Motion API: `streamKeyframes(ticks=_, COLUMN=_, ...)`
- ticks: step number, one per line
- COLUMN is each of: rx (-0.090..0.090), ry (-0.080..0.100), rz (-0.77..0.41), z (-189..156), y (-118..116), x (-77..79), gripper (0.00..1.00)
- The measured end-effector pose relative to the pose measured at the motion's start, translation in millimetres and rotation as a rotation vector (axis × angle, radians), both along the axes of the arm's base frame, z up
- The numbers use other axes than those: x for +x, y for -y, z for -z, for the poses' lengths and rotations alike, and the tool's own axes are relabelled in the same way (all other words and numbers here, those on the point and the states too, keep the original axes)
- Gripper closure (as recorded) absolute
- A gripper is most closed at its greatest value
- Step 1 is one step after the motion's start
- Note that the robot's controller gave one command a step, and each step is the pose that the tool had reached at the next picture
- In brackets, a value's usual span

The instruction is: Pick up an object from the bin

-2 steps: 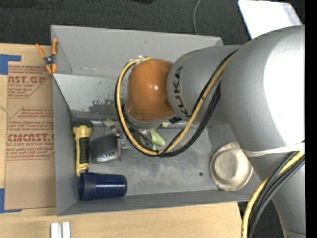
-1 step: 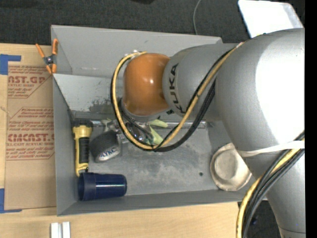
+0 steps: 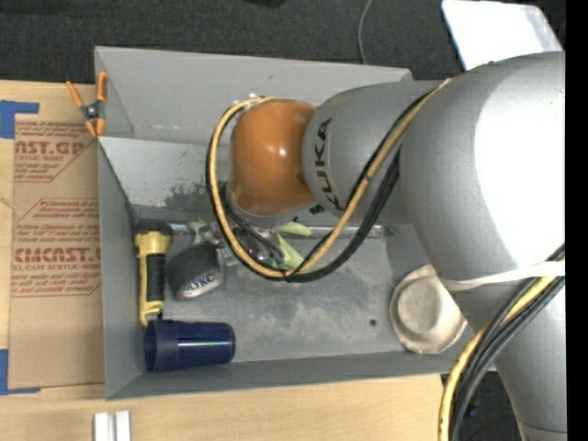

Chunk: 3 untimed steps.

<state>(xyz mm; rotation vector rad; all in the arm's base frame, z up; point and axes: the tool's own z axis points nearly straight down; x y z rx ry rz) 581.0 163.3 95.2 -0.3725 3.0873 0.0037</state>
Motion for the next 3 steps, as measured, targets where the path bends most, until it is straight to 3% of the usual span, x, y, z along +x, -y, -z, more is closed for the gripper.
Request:
streamKeyframes(ticks=2, rx=-0.005, ry=-0.004, rz=-0.038, z=0.5, y=-0.3, x=9.0, gripper=1.0)
streamKeyframes(ticks=3, rx=-0.006, ry=0.019, rz=-0.045, z=-0.3, y=-1.1, x=0.6, gripper=1.0)
